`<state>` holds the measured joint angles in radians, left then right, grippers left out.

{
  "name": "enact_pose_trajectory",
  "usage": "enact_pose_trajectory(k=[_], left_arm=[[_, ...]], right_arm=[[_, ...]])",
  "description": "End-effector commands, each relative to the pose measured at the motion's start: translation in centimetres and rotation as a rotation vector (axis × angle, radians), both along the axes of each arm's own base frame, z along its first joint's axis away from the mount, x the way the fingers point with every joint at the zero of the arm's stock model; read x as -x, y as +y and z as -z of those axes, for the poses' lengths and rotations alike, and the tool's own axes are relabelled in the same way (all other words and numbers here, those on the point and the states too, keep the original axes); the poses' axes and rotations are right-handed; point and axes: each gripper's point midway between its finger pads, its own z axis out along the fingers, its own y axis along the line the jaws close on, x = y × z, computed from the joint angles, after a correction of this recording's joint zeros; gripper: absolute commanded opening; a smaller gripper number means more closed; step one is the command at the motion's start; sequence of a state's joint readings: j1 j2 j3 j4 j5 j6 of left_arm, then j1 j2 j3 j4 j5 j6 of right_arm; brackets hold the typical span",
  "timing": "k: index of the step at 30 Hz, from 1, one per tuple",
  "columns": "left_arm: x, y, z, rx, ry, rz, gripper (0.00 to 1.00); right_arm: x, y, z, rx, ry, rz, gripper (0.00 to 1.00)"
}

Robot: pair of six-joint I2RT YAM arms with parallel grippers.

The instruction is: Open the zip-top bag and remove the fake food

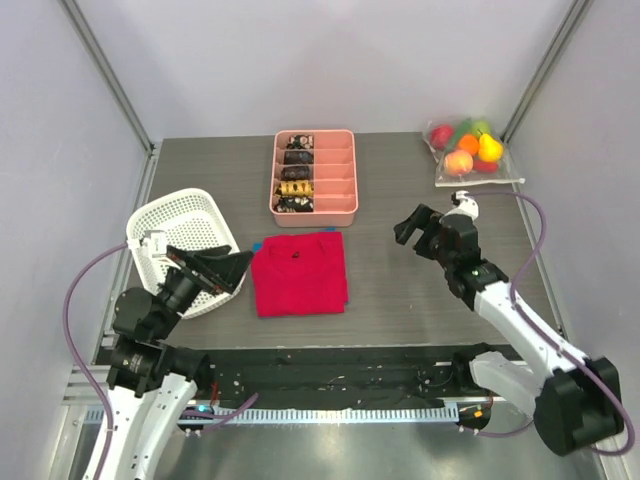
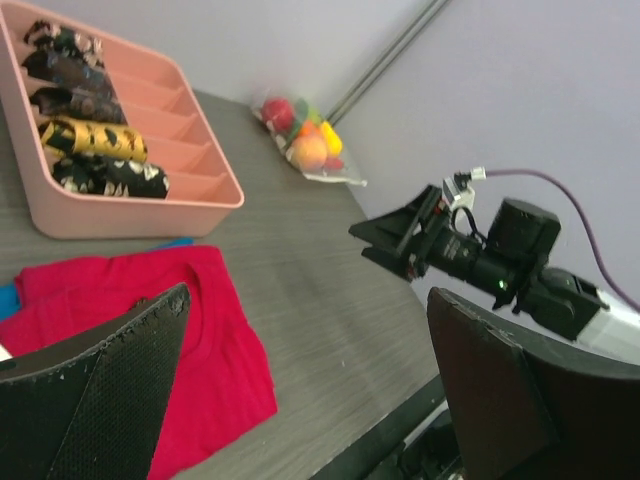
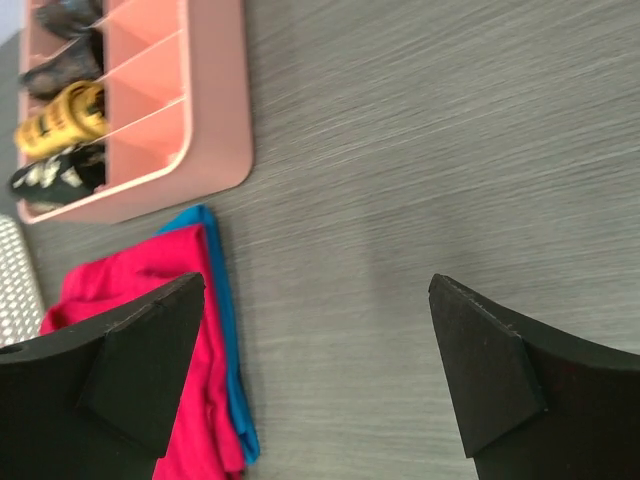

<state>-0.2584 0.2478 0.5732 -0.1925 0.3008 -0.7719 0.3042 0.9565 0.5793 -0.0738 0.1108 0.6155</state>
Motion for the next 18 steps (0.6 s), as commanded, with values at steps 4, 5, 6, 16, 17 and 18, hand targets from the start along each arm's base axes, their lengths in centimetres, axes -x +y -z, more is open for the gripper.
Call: enact_pose_trajectory(k=[4,5,6,16,17,18], left_arm=[[-0.4,-1.3,0.5,-0.085,0.137,0.084,1.0],[-0.9,-1.7,1.2,-0.106,0.17,0.105,1.0],[-1.0,-1.9,1.2,-0.113,0.182,0.113,1.0],[-1.9,-3.8,1.1,-0.134,0.202,0.237,1.0],[-1.9,-3.9,1.1,-0.138,0.202,0.245,1.0],[-1.9,-4.0,0.8,-0.141,0.191,0.251,1.0]], right_arm=[[-9.6,-5.3,1.0,-0.143,0.062,0.127,1.0],[-10.7,-6.8,1.1,-0.153,0.055,0.162,1.0],[-11.5,-7.8,2.0,-0.16,0.077,0.183,1.0],[-18.5,-15.9,5.8,-0.38,0.046,0.298,1.0],[-19.3,-16.3,5.1,-0.396,0.005,0.292,1.0],[-19.7,-17.1,6.4,-0.425,0.021,0.32,1.0]])
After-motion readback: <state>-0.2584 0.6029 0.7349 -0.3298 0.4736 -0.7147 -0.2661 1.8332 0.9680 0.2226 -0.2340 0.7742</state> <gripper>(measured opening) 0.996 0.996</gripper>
